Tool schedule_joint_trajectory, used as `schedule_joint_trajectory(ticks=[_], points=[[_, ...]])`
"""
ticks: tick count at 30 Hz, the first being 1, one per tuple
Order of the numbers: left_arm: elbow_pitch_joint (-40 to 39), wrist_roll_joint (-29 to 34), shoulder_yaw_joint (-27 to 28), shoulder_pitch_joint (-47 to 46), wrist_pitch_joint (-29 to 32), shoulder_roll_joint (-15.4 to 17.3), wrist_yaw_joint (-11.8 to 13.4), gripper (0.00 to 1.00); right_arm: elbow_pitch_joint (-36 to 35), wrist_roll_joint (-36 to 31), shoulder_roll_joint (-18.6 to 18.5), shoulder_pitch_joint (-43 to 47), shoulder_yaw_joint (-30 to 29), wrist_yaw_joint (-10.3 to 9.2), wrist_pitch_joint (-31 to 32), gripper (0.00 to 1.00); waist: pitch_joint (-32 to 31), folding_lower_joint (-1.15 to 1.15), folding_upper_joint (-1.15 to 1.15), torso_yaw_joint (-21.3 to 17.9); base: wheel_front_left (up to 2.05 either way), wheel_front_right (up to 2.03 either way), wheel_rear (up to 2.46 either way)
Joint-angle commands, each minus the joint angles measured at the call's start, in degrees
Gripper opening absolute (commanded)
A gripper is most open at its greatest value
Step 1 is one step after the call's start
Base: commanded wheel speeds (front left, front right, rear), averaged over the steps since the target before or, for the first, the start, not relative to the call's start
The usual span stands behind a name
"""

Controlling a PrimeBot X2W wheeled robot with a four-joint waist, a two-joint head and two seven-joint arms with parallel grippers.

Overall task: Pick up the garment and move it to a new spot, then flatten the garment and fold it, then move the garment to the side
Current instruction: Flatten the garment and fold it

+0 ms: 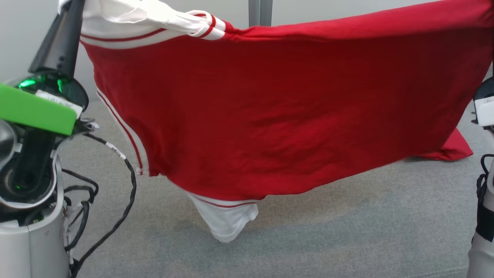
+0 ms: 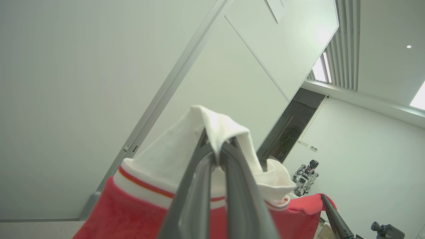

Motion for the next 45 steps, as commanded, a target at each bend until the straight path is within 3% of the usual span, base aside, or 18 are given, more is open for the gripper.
schedule_joint_trajectory(ticks=[1,10,14,19,22,26,31,38,41,45], points=[[-1.0,-0.1,-0.1,-2.1,0.4,0.2,0.7,0.00,-1.2,-0.5,-0.1,-1.1,-0.2,0.03,0.7,0.00,0.1,0.00,0.00,0.1,0.00,0.00,0.00],[3.7,2.6,-1.7,-8.2,1.6,1.2,2.3,0.00,2.1,-1.5,0.1,-5.3,2.5,0.03,3.2,0.00,3.2,0.00,0.00,0.3,0.00,0.00,0.00],[11.0,5.2,-2.2,-14.5,1.0,2.3,2.5,0.00,9.2,-3.5,0.2,-12.3,3.8,0.03,2.4,0.00,8.5,0.00,0.00,0.2,0.00,0.00,0.00],[22.4,10.1,-2.3,-27.7,-2.6,3.3,2.0,0.00,22.0,-7.0,0.2,-27.3,5.4,0.03,-1.4,0.00,17.0,0.00,0.00,0.5,0.00,0.00,0.00],[30.8,15.0,-4.3,-36.9,-6.5,3.9,0.8,0.00,30.9,-10.8,0.1,-37.5,4.5,0.02,-5.9,0.00,21.3,0.00,0.00,1.1,0.00,0.00,0.00],[41.1,19.7,-4.9,-48.0,-16.0,2.4,-1.2,0.00,42.4,-16.0,0.2,-48.5,3.7,0.02,-13.6,0.00,25.9,0.00,0.00,1.2,0.00,0.00,0.00],[50.4,23.1,-5.6,-53.9,-26.5,1.8,-5.1,0.00,53.5,-18.3,0.2,-55.1,5.9,0.01,-21.7,0.00,30.8,0.00,0.00,1.2,0.00,0.00,0.00],[58.3,21.7,-5.0,-50.3,-34.5,0.4,-12.0,0.00,65.4,-18.1,0.1,-52.7,11.2,0.01,-28.0,0.00,36.2,0.00,0.00,2.6,0.00,0.00,0.00],[57.8,20.0,-4.1,-47.0,-35.7,-0.2,-14.4,0.00,67.7,-16.5,0.1,-50.5,13.4,0.01,-30.1,0.00,36.4,0.00,0.00,3.1,0.00,0.00,0.00],[53.4,18.2,-3.2,-39.9,-36.2,-0.1,-15.6,0.00,67.8,-13.2,-0.8,-46.0,17.9,0.01,-31.6,0.00,35.0,0.00,0.00,3.4,0.00,0.00,0.00]])
